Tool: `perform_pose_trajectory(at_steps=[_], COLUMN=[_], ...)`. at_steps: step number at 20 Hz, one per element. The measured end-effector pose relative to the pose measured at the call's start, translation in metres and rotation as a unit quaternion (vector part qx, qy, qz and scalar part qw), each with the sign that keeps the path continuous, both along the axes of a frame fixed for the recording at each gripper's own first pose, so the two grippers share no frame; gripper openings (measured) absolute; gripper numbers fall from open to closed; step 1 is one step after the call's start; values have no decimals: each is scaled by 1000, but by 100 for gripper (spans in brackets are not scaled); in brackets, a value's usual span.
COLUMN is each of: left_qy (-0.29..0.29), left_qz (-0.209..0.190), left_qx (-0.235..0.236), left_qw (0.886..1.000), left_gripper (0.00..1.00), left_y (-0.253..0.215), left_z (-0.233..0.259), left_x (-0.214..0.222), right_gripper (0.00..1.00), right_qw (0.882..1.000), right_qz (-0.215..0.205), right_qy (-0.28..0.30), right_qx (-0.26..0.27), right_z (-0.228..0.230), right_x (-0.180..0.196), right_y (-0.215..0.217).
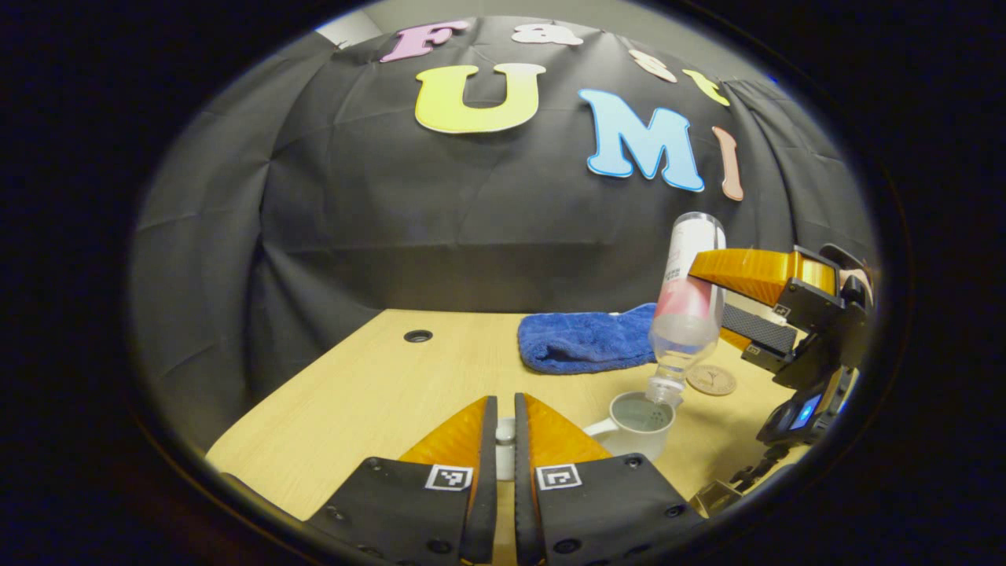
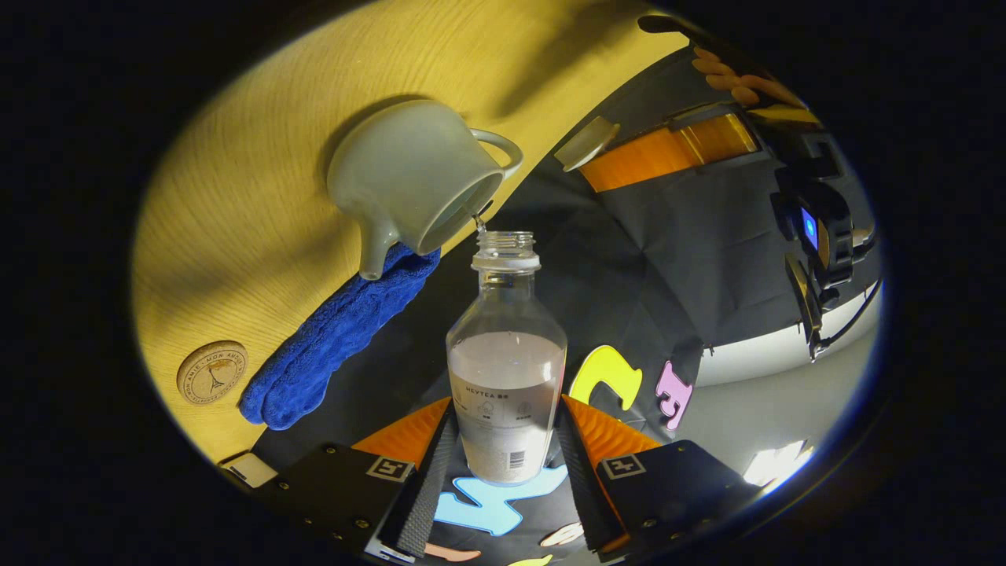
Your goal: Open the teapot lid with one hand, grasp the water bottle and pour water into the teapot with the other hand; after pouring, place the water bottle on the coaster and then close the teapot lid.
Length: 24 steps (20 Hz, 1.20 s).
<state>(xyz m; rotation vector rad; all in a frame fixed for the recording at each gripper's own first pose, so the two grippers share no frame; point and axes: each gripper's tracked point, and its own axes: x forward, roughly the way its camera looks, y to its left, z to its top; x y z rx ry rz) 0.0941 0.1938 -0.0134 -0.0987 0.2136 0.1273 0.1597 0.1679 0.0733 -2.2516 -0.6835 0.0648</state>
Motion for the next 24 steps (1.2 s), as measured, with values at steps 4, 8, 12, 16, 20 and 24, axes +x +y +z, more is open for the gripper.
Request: perform_pose_trajectory(at_steps=[4, 8, 12, 16, 20, 24], left_qy=[-1, -4, -6, -6, -7, -8], left_qz=[1, 2, 2, 1, -3, -6], left_qx=[1, 1, -1, 4, 8, 11], left_qw=[1000, 1000, 1000, 1000, 1000, 1000], left_gripper=[16, 17, 17, 15, 15, 17], left_y=[0, 1, 0, -2, -8, -12], left_z=[0, 0, 3, 4, 6, 9], left_x=[0, -1, 0, 1, 2, 3], right_gripper=[72, 72, 72, 73, 73, 73], right_qw=[997, 980, 934, 849, 732, 610], right_qz=[-23, -38, -53, -64, -79, -90], right_qy=[53, 128, 223, 305, 355, 388], right_qx=[51, 151, 274, 428, 576, 685], right_z=[-9, -25, -41, -46, -40, -38], right_x=[9, 13, 12, 11, 22, 44], right_y=[-14, -27, -39, -55, -93, -114])
